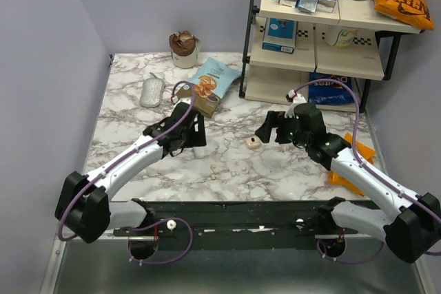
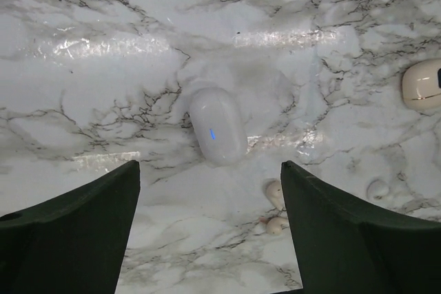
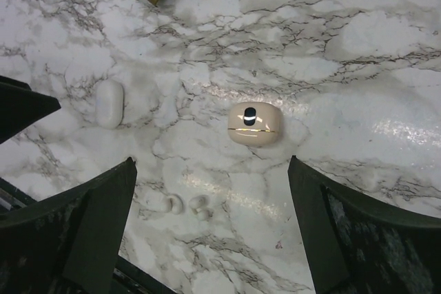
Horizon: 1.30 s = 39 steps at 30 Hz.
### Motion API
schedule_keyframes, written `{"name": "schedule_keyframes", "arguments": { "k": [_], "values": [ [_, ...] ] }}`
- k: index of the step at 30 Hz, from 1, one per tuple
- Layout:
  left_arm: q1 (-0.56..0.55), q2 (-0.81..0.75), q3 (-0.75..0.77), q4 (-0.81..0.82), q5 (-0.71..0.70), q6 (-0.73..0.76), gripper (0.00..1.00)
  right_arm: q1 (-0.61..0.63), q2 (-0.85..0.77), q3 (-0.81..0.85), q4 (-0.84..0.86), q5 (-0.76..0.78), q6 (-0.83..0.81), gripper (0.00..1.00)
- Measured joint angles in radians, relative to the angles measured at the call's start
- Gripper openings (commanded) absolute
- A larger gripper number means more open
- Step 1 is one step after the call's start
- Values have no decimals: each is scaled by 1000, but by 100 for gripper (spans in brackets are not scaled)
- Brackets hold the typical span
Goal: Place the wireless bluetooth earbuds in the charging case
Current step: Adjust the charging case at the center of the board.
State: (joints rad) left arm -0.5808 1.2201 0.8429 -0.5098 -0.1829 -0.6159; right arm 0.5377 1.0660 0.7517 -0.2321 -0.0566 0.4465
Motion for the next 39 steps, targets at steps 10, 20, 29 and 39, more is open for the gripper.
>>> {"name": "schedule_keyframes", "arguments": {
  "k": [10,20,29,39],
  "values": [
    [-37,188,145,-131,1,237,76,0,0,-40,1,-92,2,100],
    [-39,330,183,-130,-2,164,77,0,-19,-52,3,-125,6,100],
    [-39,351,166,-71,-3,90,78,0,-40,-66,4,-143,7,100],
    [-39,349,182,-118,21,274,78,0,-39,-76,7,-163,17,100]
  ]
}}
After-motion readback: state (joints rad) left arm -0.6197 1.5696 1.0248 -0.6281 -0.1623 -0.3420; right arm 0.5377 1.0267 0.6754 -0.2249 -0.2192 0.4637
